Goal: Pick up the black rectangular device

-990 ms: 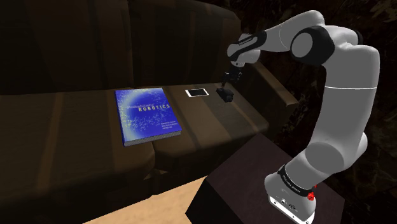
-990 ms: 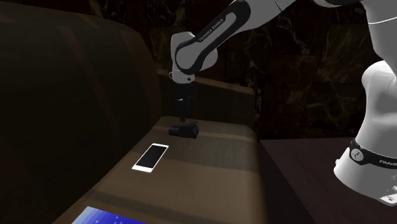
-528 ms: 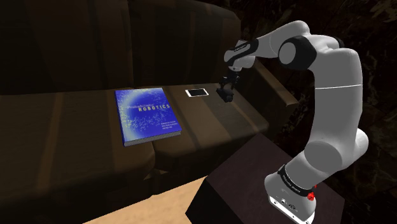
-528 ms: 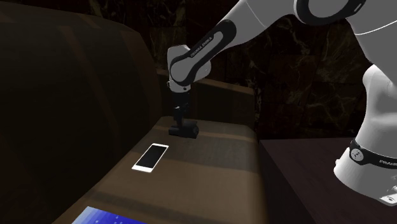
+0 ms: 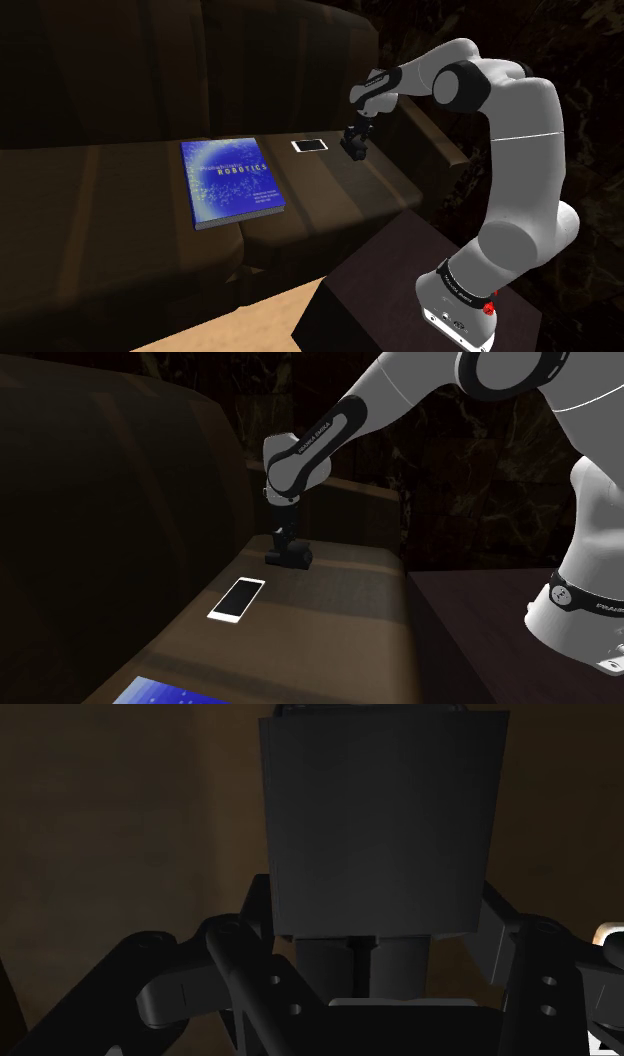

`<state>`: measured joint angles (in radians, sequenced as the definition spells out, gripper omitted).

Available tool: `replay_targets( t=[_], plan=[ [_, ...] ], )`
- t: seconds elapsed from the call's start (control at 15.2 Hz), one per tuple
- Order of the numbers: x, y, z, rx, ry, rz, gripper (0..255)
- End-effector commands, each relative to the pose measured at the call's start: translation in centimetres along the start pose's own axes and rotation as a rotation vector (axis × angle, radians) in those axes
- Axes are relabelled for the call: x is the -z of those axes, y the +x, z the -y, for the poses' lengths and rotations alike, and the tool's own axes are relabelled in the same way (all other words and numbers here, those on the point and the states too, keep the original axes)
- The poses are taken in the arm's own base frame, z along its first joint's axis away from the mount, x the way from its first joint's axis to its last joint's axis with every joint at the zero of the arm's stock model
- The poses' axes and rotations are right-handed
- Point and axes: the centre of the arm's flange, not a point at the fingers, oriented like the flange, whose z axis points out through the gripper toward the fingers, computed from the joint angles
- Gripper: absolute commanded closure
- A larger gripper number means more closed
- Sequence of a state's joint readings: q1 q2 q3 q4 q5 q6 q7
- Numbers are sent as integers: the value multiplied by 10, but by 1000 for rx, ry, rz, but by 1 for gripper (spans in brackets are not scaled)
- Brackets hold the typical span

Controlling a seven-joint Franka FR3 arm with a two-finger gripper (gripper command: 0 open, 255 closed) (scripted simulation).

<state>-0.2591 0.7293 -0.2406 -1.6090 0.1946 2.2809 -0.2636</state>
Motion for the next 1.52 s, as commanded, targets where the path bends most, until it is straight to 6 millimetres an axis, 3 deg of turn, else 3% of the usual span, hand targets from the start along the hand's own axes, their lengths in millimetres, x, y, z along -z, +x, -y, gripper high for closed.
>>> replay_targets(
  t=[0.0,0.4,1.45],
  plan=[
    [-1,0,0,0,0,1,255],
    [-1,-1,0,0,0,1,255],
    [78,-3,-1,0,0,1,255]
  ],
)
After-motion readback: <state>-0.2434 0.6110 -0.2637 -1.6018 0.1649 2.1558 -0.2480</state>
